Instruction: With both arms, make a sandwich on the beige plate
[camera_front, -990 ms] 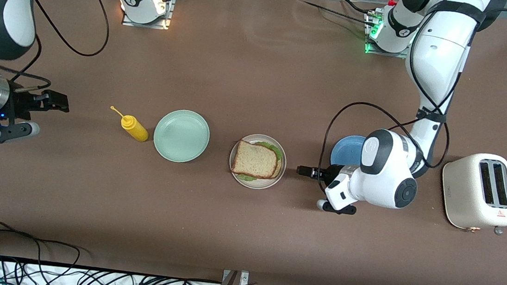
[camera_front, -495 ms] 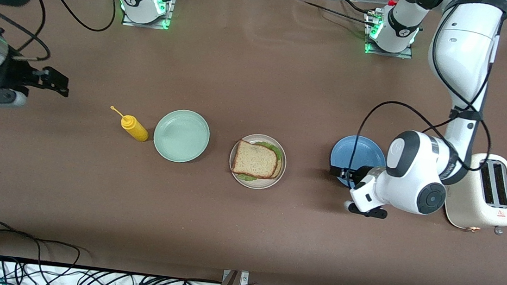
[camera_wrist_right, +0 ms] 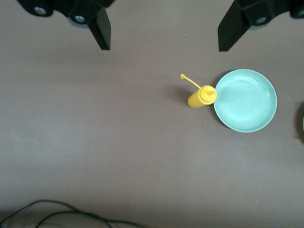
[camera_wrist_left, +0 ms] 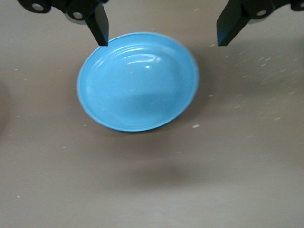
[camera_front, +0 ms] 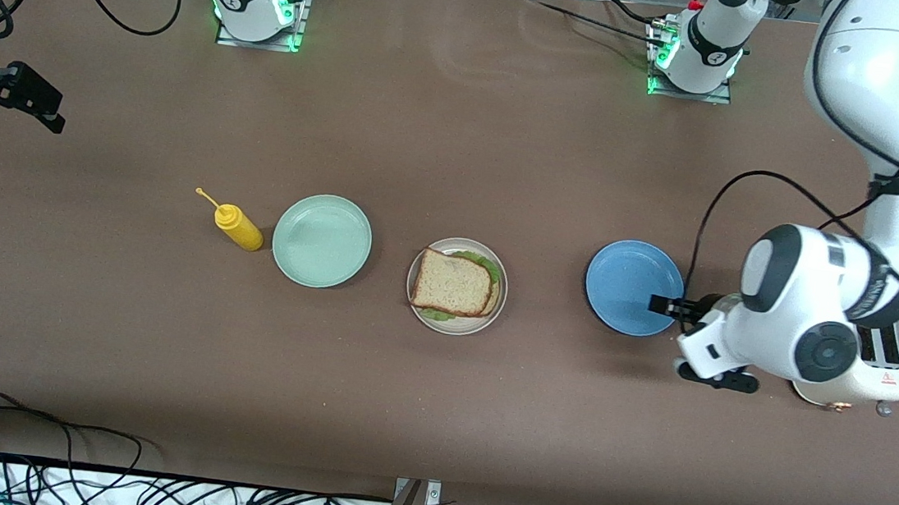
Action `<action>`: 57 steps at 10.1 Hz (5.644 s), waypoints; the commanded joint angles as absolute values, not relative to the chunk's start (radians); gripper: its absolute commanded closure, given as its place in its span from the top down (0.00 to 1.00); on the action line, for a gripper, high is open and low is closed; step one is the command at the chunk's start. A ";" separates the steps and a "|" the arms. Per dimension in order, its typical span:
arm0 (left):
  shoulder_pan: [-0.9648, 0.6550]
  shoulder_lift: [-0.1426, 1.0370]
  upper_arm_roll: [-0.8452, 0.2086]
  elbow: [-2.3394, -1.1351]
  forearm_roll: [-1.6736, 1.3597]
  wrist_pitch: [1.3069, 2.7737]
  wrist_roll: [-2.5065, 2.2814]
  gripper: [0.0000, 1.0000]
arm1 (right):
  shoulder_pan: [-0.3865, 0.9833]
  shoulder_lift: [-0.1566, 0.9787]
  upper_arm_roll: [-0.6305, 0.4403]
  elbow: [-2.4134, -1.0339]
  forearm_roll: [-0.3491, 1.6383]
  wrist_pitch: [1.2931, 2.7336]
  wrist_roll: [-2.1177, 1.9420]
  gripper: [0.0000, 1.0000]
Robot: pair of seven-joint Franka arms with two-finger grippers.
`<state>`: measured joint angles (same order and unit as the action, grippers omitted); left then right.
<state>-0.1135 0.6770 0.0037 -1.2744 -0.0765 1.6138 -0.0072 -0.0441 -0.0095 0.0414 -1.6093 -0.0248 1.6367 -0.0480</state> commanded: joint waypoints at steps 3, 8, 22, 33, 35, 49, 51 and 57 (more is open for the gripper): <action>-0.077 0.553 0.003 -1.292 0.026 1.572 -0.006 1.00 | -0.041 0.059 0.038 -1.644 0.032 1.658 -0.072 1.00; -0.046 0.398 -0.002 -1.295 0.061 1.487 -0.003 1.00 | -0.083 0.115 0.034 -1.542 0.045 1.681 -0.144 1.00; 0.014 0.012 -0.067 -1.503 0.045 1.379 0.018 1.00 | -0.057 0.106 0.029 -1.523 -0.043 1.600 -0.164 1.00; 0.049 0.037 -0.063 -1.519 -0.021 1.385 0.014 1.00 | -0.055 0.026 0.051 -1.615 -0.044 1.600 -0.147 1.00; 0.052 0.037 -0.060 -1.519 -0.023 1.387 0.023 1.00 | -0.057 0.040 0.051 -1.595 -0.041 1.600 -0.150 1.00; 0.035 0.046 -0.069 -1.520 -0.020 1.384 0.011 1.00 | -0.057 0.041 0.049 -1.594 -0.035 1.595 -0.140 1.00; 0.038 0.048 -0.068 -1.517 -0.018 1.384 0.015 1.00 | -0.057 0.041 0.051 -1.594 -0.034 1.595 -0.140 1.00; 0.034 0.058 -0.086 -1.520 -0.018 1.385 0.009 1.00 | -0.057 0.041 0.051 -1.594 -0.034 1.595 -0.138 1.00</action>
<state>0.0363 0.0586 -0.0795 -1.5189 -0.0013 1.3799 0.0038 -0.0555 0.0523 0.0486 -1.5868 -0.0288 1.5934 -0.1502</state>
